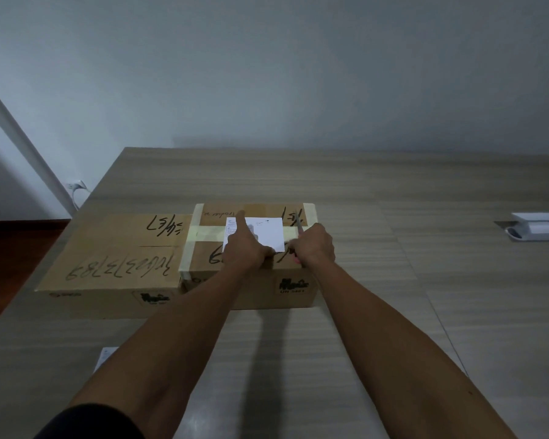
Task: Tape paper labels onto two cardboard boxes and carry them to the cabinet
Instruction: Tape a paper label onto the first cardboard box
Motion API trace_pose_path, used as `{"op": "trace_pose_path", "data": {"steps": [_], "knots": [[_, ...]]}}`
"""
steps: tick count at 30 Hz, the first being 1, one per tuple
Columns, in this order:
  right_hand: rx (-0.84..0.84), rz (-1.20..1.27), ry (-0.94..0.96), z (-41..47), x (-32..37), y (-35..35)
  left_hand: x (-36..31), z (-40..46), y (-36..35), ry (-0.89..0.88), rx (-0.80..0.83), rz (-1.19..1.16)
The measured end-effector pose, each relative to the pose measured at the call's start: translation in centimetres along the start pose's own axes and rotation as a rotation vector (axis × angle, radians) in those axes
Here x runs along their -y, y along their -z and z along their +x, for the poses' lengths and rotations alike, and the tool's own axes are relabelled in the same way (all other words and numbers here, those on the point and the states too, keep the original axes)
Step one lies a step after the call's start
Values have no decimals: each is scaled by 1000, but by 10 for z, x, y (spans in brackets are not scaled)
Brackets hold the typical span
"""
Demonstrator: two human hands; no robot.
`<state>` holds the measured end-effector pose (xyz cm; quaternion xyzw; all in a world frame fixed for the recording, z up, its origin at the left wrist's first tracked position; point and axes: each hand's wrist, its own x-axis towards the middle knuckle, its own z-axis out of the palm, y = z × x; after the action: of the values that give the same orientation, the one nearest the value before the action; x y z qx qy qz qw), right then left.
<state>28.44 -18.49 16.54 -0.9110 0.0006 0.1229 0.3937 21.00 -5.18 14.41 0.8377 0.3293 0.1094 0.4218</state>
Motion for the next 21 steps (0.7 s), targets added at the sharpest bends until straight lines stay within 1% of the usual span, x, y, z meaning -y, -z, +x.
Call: {"op": "trace_pose_path", "data": {"steps": [2, 4, 6, 8, 13, 18, 21], "knots": [[-2, 146, 78, 3, -3, 4, 1, -6, 3, -138, 34, -114], [36, 259, 169, 4, -1, 9, 1, -10, 7, -244, 23, -191], [95, 319, 222, 4, 4, 14, -1, -12, 10, -306, -13, -218], [116, 368, 237, 2, 9, 18, -5, -15, 13, -362, -19, -234], [155, 444, 280, -4, 21, 27, -15, -17, 23, -433, 31, -193], [311, 398, 333, -10, 30, 32, -19, -21, 30, -472, 40, -210], [397, 409, 326, -15, 36, 32, -20, -21, 33, -465, 47, -201]]}}
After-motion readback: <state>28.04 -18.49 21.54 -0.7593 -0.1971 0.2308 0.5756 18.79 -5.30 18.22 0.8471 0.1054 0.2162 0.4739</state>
